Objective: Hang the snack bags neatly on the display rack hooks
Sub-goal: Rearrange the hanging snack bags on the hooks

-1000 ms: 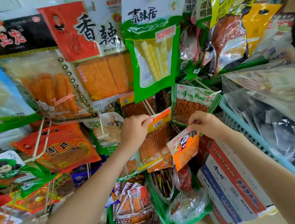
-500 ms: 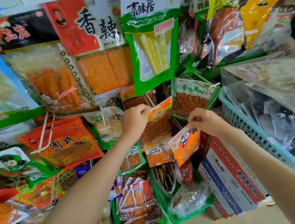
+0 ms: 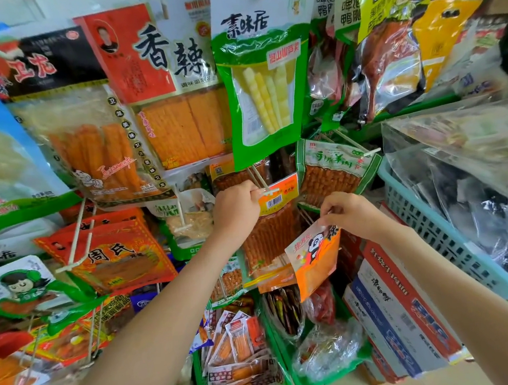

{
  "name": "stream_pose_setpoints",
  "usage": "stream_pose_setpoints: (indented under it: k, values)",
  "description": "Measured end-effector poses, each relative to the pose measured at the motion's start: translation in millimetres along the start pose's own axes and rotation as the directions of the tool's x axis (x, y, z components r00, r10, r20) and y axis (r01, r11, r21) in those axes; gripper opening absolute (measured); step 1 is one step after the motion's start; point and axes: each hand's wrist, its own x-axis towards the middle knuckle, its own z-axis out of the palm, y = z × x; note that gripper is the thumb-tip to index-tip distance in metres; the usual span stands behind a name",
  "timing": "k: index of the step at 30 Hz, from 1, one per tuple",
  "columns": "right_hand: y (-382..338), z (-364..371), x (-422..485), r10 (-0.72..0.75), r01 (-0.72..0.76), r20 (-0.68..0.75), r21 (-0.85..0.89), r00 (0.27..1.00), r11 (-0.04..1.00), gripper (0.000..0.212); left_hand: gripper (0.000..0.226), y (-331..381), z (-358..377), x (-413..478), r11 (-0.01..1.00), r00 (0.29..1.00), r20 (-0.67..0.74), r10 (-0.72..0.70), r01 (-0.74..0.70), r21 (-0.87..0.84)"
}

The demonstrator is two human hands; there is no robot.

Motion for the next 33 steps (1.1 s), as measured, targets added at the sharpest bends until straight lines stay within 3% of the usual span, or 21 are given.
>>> stream_pose_setpoints:
  k: [10, 14, 17, 19, 22, 24, 26, 28, 30, 32, 33]
  values:
    - [-11, 1, 18, 0.005, -0.004, 0.029, -0.034, 1.0, 0.999, 0.01, 0.033, -14, 15, 41, 0.989, 0.997, -0.024, -0.068, 0.07, 0.133]
    - [-16, 3, 27, 0.002, 0.001, 0.056, -0.046, 0.998, 0.999, 0.009, 0.025, -17, 18, 53, 0.982, 0.997, -0.032, -0.067, 0.071, 0.177]
    - [-20, 6, 35, 0.013, -0.011, 0.067, -0.043, 0.998, 0.999, 0.009, 0.018, -17, 23, 53, 0.965, 0.994, -0.091, -0.053, 0.075, 0.253]
    - [-22, 8, 38, 0.014, -0.01, 0.071, -0.054, 0.997, 0.999, 0.01, 0.028, -18, 30, 40, 0.946, 0.988, -0.145, -0.052, 0.095, 0.311]
    - [-23, 12, 40, 0.008, -0.002, 0.081, -0.074, 0.997, 0.997, 0.01, 0.037, -23, 43, 17, 0.935, 0.972, -0.224, 0.065, 0.019, 0.354]
    - [-21, 16, 40, 0.014, -0.008, 0.087, -0.073, 0.996, 0.997, 0.01, 0.032, -29, 48, 6, 0.974, 0.994, -0.066, 0.084, -0.068, 0.218]
    - [-18, 20, 37, 0.022, -0.015, 0.088, -0.079, 0.996, 0.997, 0.01, 0.024, -35, 46, -1, 0.996, 0.976, 0.205, 0.076, -0.083, 0.025]
    - [-15, 25, 34, 0.031, -0.024, 0.097, -0.067, 0.995, 0.997, 0.007, 0.023, -37, 45, -9, 0.989, 0.921, 0.376, 0.101, -0.052, -0.139]
    - [-14, 31, 28, 0.04, -0.033, 0.112, -0.065, 0.993, 0.997, 0.006, 0.027, -29, 42, -21, 0.951, 0.864, 0.495, 0.094, 0.069, -0.301]
    - [-12, 41, 23, 0.06, -0.05, 0.124, -0.079, 0.99, 0.996, 0.007, 0.043, -20, 42, -32, 0.932, 0.758, 0.648, 0.075, 0.178, -0.317]
    - [-10, 46, 19, 0.071, -0.061, 0.126, -0.084, 0.989, 0.995, 0.007, 0.05, -14, 41, -40, 0.945, 0.701, 0.707, 0.087, 0.167, -0.282]
